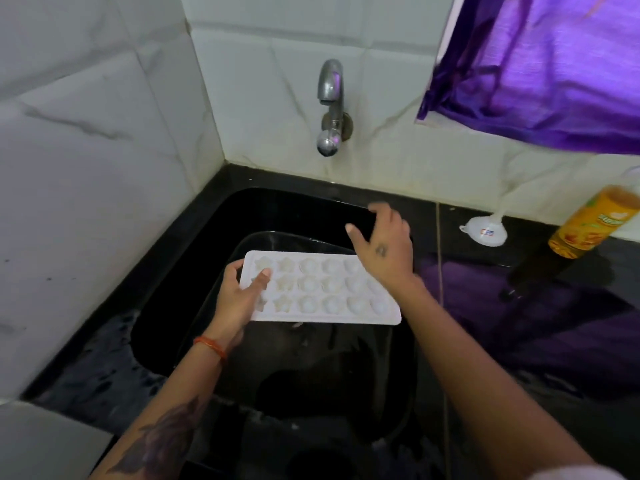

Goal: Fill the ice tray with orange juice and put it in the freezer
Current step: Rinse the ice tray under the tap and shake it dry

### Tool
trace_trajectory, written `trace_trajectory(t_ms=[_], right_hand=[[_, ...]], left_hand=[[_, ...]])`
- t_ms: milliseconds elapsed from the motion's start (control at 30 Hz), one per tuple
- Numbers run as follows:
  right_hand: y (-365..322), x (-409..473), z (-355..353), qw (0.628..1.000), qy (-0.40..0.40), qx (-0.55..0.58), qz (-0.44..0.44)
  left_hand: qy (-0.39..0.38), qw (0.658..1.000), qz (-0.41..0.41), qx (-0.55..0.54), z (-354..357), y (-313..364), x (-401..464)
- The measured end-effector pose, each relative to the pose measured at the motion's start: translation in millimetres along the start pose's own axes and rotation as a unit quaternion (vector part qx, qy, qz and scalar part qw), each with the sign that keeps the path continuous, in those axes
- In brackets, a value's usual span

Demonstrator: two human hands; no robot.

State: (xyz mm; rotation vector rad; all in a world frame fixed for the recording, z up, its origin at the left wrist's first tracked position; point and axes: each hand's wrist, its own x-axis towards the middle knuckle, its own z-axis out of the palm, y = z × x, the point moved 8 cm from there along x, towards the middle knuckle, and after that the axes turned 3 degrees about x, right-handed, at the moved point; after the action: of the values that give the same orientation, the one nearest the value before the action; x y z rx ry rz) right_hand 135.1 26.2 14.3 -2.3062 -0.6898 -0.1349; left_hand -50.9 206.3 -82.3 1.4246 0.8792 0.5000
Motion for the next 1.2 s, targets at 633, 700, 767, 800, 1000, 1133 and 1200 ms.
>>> trace_trajectory(t_ms=[633,700,767,800,1000,1133,1200], right_hand=[[-56.7,190.3,82.6,0.952,-0.129,-0.262,-0.087],[-58.4,190.3,80.7,0.943,-0.152,-0.279,-0.094],[-56.8,185.9,76.3,0.941,-0.192,-0.262,-0.098],[-54.0,180.2,71.4,0.944,-0.206,-0.237,-0.098],[43.3,72.7,36.9,0.968,-0.196,-0.102,0.121],[74.5,-1.1,50.8,0.924,-0.269,0.160,0.219],[81.5,-4.8,45.4,0.930,-0.227,0.212,0.196]], left_hand=[[-0.003,1.000,-0.017,-0.017,-31.6,17.2,39.7],[-0.002,1.000,-0.021,-0.017,-27.9,16.8,40.5],[0.002,1.000,-0.022,-0.018,-24.8,16.5,41.7],[0.004,1.000,-0.021,-0.020,-23.5,16.0,42.7],[0.011,0.999,-0.019,-0.023,-15.1,11.1,50.9],[0.023,0.998,0.052,0.029,-2.0,19.9,51.7],[0.030,0.993,0.074,0.085,4.7,24.0,50.9]])
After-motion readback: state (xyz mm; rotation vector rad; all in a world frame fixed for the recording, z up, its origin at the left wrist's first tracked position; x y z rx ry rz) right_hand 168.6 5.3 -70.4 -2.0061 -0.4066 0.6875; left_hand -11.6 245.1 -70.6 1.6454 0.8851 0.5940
